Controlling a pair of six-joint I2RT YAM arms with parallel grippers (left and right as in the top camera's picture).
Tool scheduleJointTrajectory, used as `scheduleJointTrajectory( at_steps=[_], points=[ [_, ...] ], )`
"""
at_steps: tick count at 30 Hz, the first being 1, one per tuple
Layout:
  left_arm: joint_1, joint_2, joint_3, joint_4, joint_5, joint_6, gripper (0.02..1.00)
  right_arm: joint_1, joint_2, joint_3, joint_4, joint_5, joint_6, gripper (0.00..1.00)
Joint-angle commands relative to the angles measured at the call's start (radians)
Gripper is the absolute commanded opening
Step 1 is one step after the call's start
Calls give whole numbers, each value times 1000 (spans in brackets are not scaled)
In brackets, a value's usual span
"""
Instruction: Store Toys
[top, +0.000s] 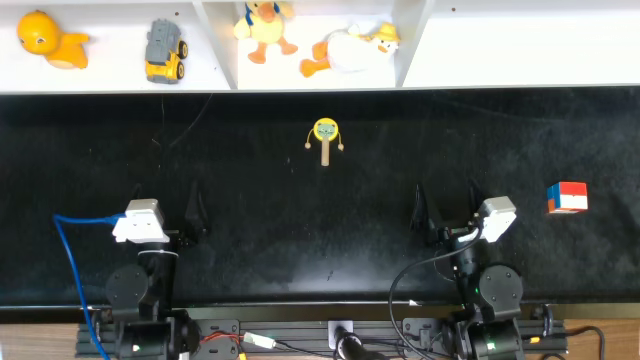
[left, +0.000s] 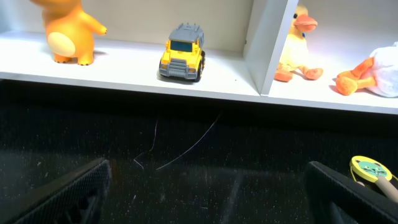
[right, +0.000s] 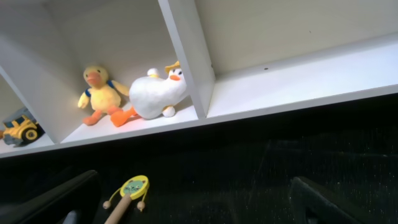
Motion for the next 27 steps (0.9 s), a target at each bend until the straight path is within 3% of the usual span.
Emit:
scheduleJointTrajectory(
  at_steps=[1, 17, 22, 24, 27],
  points=[
    [-5, -12, -9, 2, -16, -15, 998, 4, -7, -13, 6, 8, 7, 998],
    [-5, -12, -9, 2, -16, -15, 998, 5, -7, -13, 29, -4, 31, 996],
    [-5, -12, -9, 2, -16, -15, 998, 5, -7, -10, 33, -137, 77, 996],
    [-5, -12, -9, 2, -16, -15, 998, 5, -5, 2, 51, -142, 135, 998],
    [-5, -12, -9, 2, -16, -15, 998, 5, 7, 65, 10, -162, 139, 998]
  ],
)
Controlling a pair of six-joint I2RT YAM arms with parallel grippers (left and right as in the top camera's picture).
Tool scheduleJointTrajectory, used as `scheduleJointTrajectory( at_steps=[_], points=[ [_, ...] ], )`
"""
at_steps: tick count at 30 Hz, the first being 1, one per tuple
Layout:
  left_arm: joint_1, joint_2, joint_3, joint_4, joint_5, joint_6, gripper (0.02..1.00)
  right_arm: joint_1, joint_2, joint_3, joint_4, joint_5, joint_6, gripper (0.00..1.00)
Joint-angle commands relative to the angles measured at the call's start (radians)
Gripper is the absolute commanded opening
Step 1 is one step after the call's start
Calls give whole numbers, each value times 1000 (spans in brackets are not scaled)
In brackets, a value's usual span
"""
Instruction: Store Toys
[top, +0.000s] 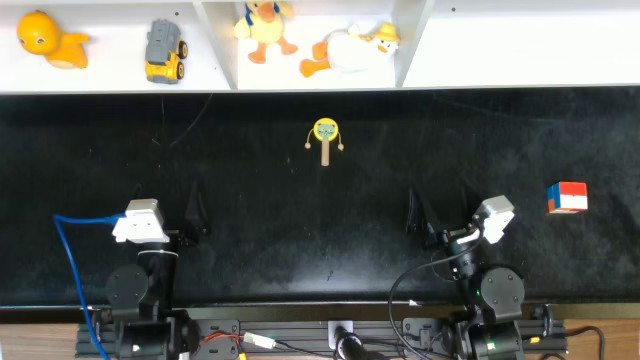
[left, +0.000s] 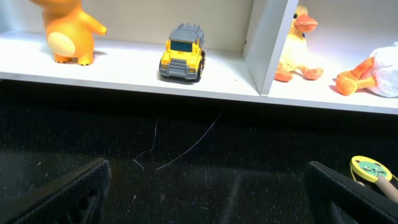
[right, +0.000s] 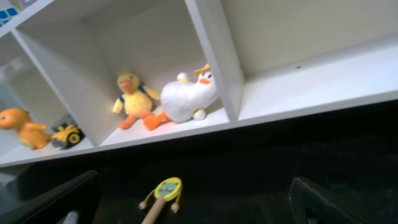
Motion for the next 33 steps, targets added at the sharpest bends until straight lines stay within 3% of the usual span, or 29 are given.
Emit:
scheduleJointTrajectory(
  at_steps=[1, 9, 13, 16, 23, 28, 33],
  points=[
    [-5, -12, -9, 2, -16, -15, 998, 5, 19, 96, -55, -57, 51, 998],
    [-5, -12, -9, 2, -16, -16, 996, 5, 336, 494, -277, -60, -36, 998],
    [-5, -12, -9, 2, -16, -16, 996, 8, 614, 760, -442, -154, -111, 998],
    [-5, -12, -9, 2, -16, -15, 998, 34, 793, 943, -581, -164, -179, 998],
    [-5, -12, -9, 2, -16, -16, 998, 207, 1158, 1320, -888, 17, -227, 996],
    [-5, -12, -9, 2, -16, -15, 998, 357, 1352, 1452, -1003, 125, -171, 998],
    [-5, -12, -9, 2, -16, -16, 998, 433, 1489, 1456, -1004, 129, -63, 998]
  ],
)
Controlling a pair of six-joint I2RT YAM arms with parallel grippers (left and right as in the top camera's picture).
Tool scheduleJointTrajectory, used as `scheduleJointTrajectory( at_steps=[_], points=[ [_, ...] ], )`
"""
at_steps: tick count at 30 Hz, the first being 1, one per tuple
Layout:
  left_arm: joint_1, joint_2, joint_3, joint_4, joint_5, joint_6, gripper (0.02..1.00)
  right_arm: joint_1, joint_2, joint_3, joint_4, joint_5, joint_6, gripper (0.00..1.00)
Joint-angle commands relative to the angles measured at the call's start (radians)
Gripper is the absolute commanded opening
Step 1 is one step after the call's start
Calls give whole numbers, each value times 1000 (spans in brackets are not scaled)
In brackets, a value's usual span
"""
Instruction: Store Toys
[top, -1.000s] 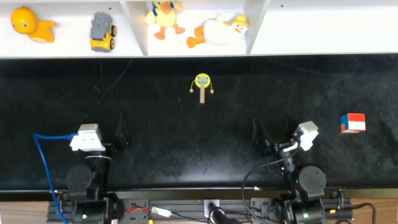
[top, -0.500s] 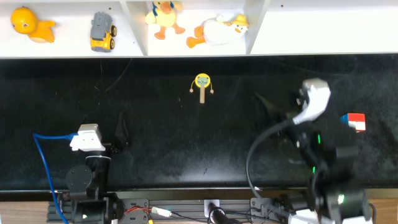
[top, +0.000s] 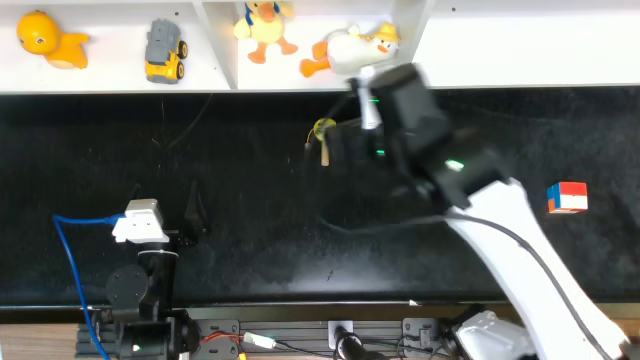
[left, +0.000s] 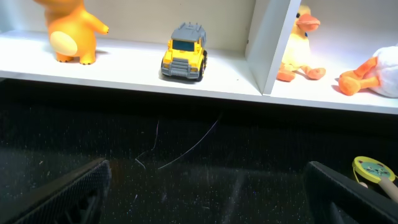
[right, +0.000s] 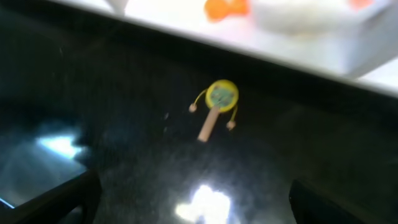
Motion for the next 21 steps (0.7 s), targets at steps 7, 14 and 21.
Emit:
scheduleJointTrajectory(
  at_steps=[7, 14, 21],
  points=[
    [-5, -12, -7, 2, -9, -15, 998, 64, 222, 24, 91, -36, 114, 996],
    [-5, -12, -7, 2, -9, -15, 996, 64, 335, 24, 174, -13, 150, 998],
    [-5, -12, -7, 2, -9, -15, 998, 64, 471, 24, 173, 55, 252, 996]
  ],
)
